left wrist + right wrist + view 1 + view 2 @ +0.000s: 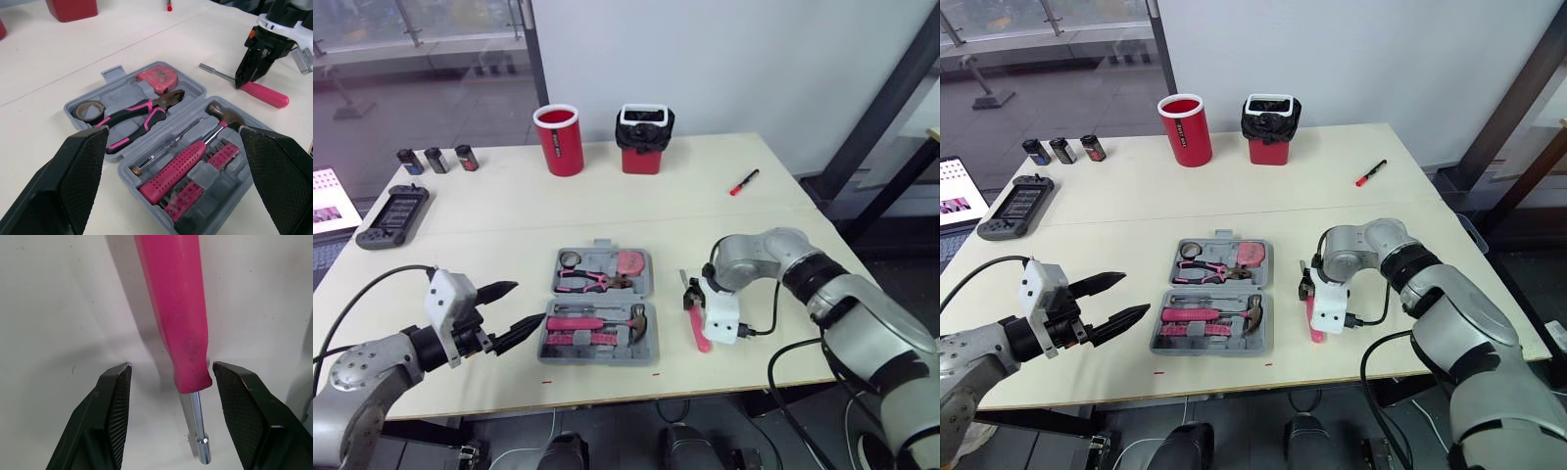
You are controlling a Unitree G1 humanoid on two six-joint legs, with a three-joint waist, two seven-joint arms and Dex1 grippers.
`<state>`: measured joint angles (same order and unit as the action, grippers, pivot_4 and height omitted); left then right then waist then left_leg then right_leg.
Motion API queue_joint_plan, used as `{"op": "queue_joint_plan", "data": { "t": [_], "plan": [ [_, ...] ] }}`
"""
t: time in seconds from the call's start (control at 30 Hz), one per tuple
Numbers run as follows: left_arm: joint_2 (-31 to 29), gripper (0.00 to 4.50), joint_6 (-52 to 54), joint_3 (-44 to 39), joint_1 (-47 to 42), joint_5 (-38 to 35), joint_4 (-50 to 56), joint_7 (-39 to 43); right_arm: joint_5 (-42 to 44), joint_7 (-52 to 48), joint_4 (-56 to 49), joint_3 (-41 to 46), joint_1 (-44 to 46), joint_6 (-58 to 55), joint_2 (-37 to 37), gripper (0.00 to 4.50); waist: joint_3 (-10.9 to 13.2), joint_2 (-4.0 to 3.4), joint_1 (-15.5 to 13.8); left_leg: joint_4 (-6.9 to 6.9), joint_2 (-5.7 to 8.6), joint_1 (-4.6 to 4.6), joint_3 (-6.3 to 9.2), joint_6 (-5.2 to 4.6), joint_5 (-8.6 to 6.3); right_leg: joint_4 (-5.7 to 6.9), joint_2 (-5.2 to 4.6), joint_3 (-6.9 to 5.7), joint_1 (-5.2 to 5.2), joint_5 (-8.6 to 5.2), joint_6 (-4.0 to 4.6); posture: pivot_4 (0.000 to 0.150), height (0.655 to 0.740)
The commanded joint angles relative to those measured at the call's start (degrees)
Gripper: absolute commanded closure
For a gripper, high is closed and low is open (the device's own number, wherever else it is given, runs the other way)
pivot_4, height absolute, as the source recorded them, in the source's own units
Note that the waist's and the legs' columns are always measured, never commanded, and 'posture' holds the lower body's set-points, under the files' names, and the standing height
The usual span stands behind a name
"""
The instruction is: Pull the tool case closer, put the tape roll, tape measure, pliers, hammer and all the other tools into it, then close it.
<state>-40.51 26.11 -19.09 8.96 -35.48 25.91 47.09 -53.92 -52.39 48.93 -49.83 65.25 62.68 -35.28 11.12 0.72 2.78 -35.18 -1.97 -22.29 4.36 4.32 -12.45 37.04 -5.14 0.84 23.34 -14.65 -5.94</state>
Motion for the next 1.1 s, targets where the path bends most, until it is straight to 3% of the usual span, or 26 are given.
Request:
{"op": "queue_joint_plan", "data": {
  "t": [0.03, 0.13, 0.17, 0.37, 0.47, 0.57, 0.8, 0.87, 0.9, 0.93, 1.0, 1.1],
  "plan": [
    [-0.5, 0.0, -0.3, -0.2, -0.3, 0.4, 0.9, -0.2, -1.2, 0.8, 2.4, -1.0, 1.9, 0.8, 0.7, 2.57, 0.0, 0.01, 0.0, 0.0, 0.0, 0.0, 0.0, 0.0, 0.0, 0.0, 0.0, 0.0, 0.0, 0.0, 0.0, 0.15, 0.74],
    [-0.4, 0.0, -0.3, -0.1, -0.1, 0.5, 0.9, -0.2, -0.6, 0.0, 3.7, -1.0, 2.7, 1.9, 0.7, 4.02, 0.0, 0.01, 0.0, 0.0, 0.0, 0.0, 0.0, 0.0, 0.0, 0.0, 0.01, 0.0, 0.0, 0.0, 0.0, 0.15, 0.74],
    [-0.4, 0.0, -0.4, -0.1, 0.0, 0.5, 0.9, -0.2, 0.4, -1.1, 3.8, -0.6, 2.8, 2.1, 0.5, 4.12, 0.0, 0.01, 0.0, 0.01, 0.0, 0.0, 0.0, 0.0, 0.0, 0.0, 0.01, 0.01, 0.0, 0.0, 0.0, 0.15, 0.74],
    [-0.3, 0.0, -0.9, 0.2, 0.3, 1.0, 0.6, 0.1, 7.7, -7.4, 4.3, 3.7, 1.9, -3.6, -1.5, 4.12, 0.0, -0.01, -0.1, 0.02, 0.0, 0.0, 0.0, 0.0, 0.0, -0.01, 0.0, 0.01, 0.01, 0.0, 0.0, 0.15, 0.74],
    [-0.2, 0.0, -1.4, 0.6, 0.1, 1.5, 0.1, 0.4, 19.5, -19.2, 0.0, 11.4, -3.1, -19.1, -3.6, 4.12, 0.0, 0.0, -0.4, 0.01, 0.0, -0.01, 0.0, 0.0, 0.0, -0.01, 0.01, 0.01, -0.01, 0.0, 0.0, 0.15, 0.74],
    [0.0, 0.0, -1.7, 0.8, 0.1, 1.9, -0.2, 0.6, 26.9, -25.2, -11.8, 18.2, -10.3, -35.3, -5.8, 4.12, 0.0, 0.01, -0.7, 0.0, 0.0, -0.06, 0.02, 0.0, 0.0, -0.06, 0.01, 0.01, -0.03, -0.01, -0.02, 0.15, 0.74],
    [0.0, 0.0, -1.9, 0.9, 0.0, 2.0, -0.4, 0.6, 28.5, -28.3, -23.9, 21.0, -15.6, -47.1, -7.4, 4.12, 0.0, -0.03, -0.1, 0.0, -0.02, -0.03, -0.04, 0.0, 0.0, 0.0, 0.09, 0.11, 0.08, 0.0, 0.01, 0.15, 0.74],
    [0.7, 0.0, -2.1, 1.4, 0.7, 2.3, 0.2, 0.1, 28.2, -28.9, -36.1, 31.4, -22.6, -103.9, -1.6, 4.12, 0.0, 0.11, -0.3, 0.02, -0.03, -0.05, -0.04, 0.0, 0.0, -0.02, 0.09, 0.11, 0.11, 0.0, 0.0, 0.15, 0.74],
    [1.1, 0.0, -2.2, 1.6, 0.8, 2.2, 0.4, -0.1, 28.6, -27.4, -39.6, 35.6, -24.2, -126.1, 1.6, 4.12, 0.0, 0.14, -0.5, 0.04, -0.07, -0.06, 0.01, 0.0, -0.01, -0.03, 0.12, 0.09, 0.09, -0.02, 0.0, 0.15, 0.74],
    [1.3, 0.0, -2.1, 1.7, 1.0, 2.2, 0.7, -0.4, 28.8, -25.0, -42.1, 38.8, -25.3, -141.2, 4.3, 4.12, 0.0, 0.13, -0.8, 0.01, -0.08, -0.1, 0.04, 0.01, -0.01, 0.0, 0.13, 0.08, 0.09, -0.01, 0.0, 0.15, 0.74],
    [1.6, 0.0, -2.0, 1.8, 1.1, 2.2, 1.1, -0.6, 29.3, -19.4, -45.2, 42.1, -26.1, -152.1, 7.4, 4.12, 0.0, 0.12, -1.4, 0.0, -0.07, -0.15, 0.04, 0.01, -0.01, 0.0, 0.12, 0.08, 0.15, 0.0, 0.01, 0.15, 0.74],
    [1.8, 0.0, -2.0, 1.8, 1.1, 2.3, 1.2, -0.6, 29.0, -12.6, -46.7, 47.6, -27.3, -155.2, 11.4, 4.12, 0.0, 0.12, -1.8, -0.02, -0.06, -0.16, 0.03, 0.03, -0.02, -0.06, 0.12, 0.06, 0.18, 0.0, 0.05, 0.15, 0.74]
  ]
}}
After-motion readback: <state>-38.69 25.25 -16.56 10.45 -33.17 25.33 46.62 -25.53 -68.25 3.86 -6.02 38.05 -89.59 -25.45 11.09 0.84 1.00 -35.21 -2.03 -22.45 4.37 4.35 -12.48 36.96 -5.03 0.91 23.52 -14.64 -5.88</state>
